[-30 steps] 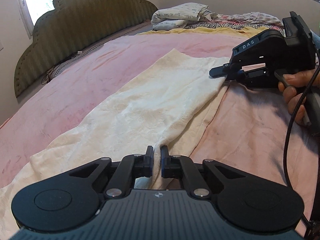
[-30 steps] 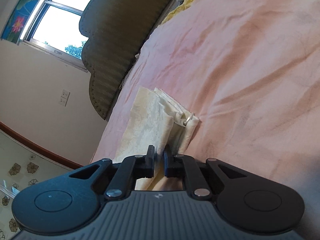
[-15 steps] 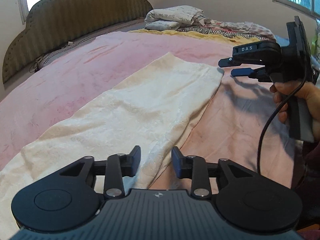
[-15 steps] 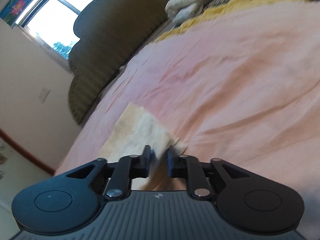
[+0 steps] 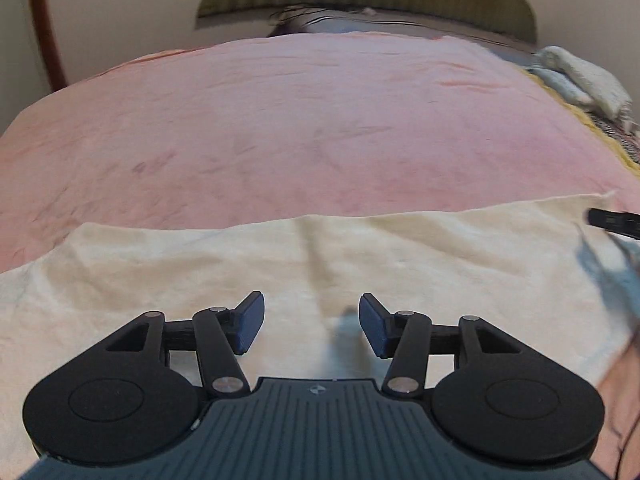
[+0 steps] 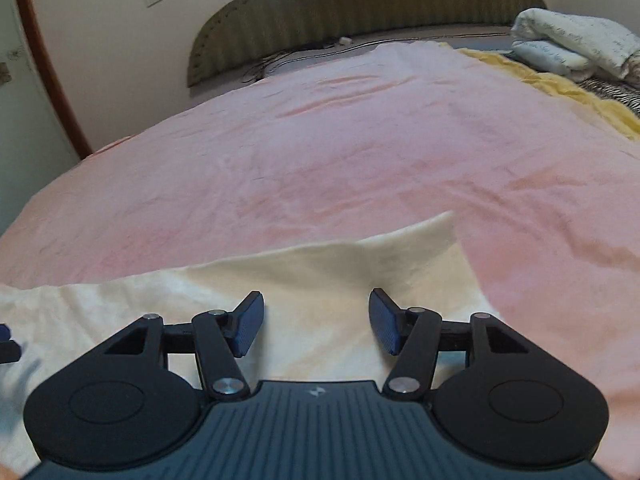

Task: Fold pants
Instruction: 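Open both grippers and smooth the folded pants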

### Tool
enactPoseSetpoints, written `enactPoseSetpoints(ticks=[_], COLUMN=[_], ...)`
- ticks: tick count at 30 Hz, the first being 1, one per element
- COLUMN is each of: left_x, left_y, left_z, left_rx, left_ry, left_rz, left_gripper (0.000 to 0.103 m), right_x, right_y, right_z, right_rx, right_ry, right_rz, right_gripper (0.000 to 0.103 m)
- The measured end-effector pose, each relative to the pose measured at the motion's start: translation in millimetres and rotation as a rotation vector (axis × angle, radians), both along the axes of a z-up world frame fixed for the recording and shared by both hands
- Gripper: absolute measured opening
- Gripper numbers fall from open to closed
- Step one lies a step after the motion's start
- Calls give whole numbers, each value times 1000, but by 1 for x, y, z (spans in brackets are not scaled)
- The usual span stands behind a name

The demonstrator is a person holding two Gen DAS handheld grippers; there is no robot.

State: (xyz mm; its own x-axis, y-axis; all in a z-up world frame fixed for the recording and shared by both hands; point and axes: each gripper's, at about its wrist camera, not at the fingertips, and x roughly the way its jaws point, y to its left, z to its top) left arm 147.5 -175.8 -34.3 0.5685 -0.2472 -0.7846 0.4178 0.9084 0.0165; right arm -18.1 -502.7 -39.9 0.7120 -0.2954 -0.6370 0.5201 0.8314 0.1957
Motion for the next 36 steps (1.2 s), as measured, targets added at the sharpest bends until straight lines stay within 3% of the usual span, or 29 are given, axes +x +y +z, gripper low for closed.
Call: enactPoseSetpoints(ticks=[2, 4, 7, 10, 12, 14, 16, 18, 22, 27, 32, 36], left_x=[5, -3, -20, -32, -43, -50, -54, -60, -66, -62, -63, -57], left_y=[11, 15, 0, -16, -16, -20, -25, -34, -39, -37, -37, -34], left_z=[-5, 0, 3, -4, -3, -4, -7, -14, -19, -21, -19, -16], left_rx=[3, -55, -52, 32, -14, -39, -38, -16, 10, -4, -14, -45], left_ry=[5, -6, -22, -54, -47, -22, -16, -27, -54, -41, -47, -19], left_rz=[46, 58, -50, -57, -88, -126, -147, -173, -193, -176, -168, -146], left_gripper=[56, 57, 61, 60, 61, 61, 61, 64, 69, 74, 74, 74], right_x=[-17, -29, -34, -47, -71, -100, -118, -127, -131, -117, -105, -87], right_y=[11, 30, 46, 44, 40, 34, 28, 27, 30, 16, -7, -22], right_z=[9, 10, -1, -4, 10, 17, 9, -3, -28, -33, -40, -43], right_rx=[-4, 66, 110, -6, -40, 81, 295, 435, 595, 580, 549, 542], right_ry=[-65, -108, -61, -45, -107, -238, -319, -331, -309, -359, -488, -538], right_rz=[35, 127, 213, 46, -100, -111, -49, -38, -32, -28, -151, -234], right_gripper=[60, 63, 66, 66, 68, 71, 74, 74, 75, 74, 73, 73])
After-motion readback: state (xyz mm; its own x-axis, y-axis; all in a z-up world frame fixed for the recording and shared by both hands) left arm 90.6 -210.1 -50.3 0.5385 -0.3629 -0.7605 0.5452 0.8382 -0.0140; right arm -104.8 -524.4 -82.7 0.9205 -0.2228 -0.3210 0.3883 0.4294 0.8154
